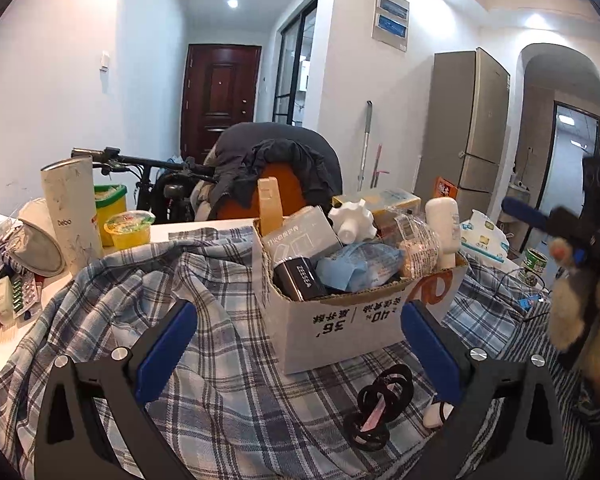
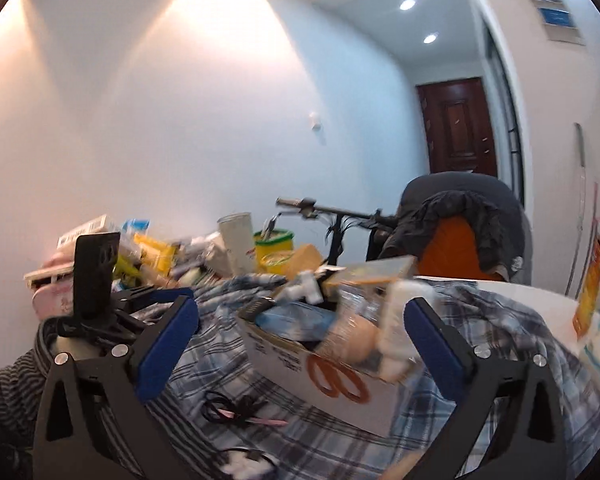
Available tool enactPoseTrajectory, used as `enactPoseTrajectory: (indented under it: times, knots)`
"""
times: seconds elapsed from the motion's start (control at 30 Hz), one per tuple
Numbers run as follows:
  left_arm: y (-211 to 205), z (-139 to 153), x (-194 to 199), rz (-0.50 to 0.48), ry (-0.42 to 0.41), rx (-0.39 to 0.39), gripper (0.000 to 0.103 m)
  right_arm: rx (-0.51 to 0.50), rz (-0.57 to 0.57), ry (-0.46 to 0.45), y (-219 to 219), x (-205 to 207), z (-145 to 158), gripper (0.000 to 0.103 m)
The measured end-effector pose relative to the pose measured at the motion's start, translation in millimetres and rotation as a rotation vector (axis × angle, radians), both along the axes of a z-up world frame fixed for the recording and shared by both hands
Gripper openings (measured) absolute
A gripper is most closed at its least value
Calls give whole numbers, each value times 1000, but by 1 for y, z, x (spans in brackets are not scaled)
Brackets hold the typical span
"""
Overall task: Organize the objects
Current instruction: 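Reach down and grasp the black coiled cable with the left gripper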
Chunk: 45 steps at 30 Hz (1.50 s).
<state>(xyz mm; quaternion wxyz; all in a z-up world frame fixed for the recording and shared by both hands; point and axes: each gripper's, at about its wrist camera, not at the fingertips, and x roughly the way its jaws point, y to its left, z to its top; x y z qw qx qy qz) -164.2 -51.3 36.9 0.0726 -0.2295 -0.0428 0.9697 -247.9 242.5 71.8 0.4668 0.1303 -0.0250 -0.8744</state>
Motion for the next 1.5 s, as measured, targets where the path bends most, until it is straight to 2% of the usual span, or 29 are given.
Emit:
enactPoseTrajectory:
  times: [0.07,0.1,0.2,0.3,0.43,0.67,0.9,1.07,1.17,1.3,1.5]
  knots:
    - [1,-1,0,1,-2,-4,103,-17,-49,-89,4,-6,-9,103]
    - [1,0,0,0,-2,-6,103,-29,-20,-125,2,-9,-10,103]
    - [2,0,1,1,2,-8,103,-60,-6,-149,0,-12,-13,103]
    - [3,0,1,0,-1,-14,103,5,-6,-114,-13,-6,-15,103]
    - [3,0,1,-1,1,-18,103,59,50,-103,-30,2,-23,103]
    - [6,1,1,-5,-5,-26,103,289,48,-18,-64,17,-43,103]
    - [5,-1,-2,-42,-35,-2,103,378,38,-33,-72,14,-55,103]
    - [5,-5,-5,-73,-70,21,103,323,-2,-77,-55,4,-49,103]
    - [12,-11,-8,-146,-119,21,103,308,-23,-82,-51,1,-46,103]
    - [36,-27,-16,-195,-219,-77,103,312,-28,-99,-53,-2,-47,103]
    - [48,-34,-17,-233,-255,-130,101,348,-34,-107,-58,-4,-51,103]
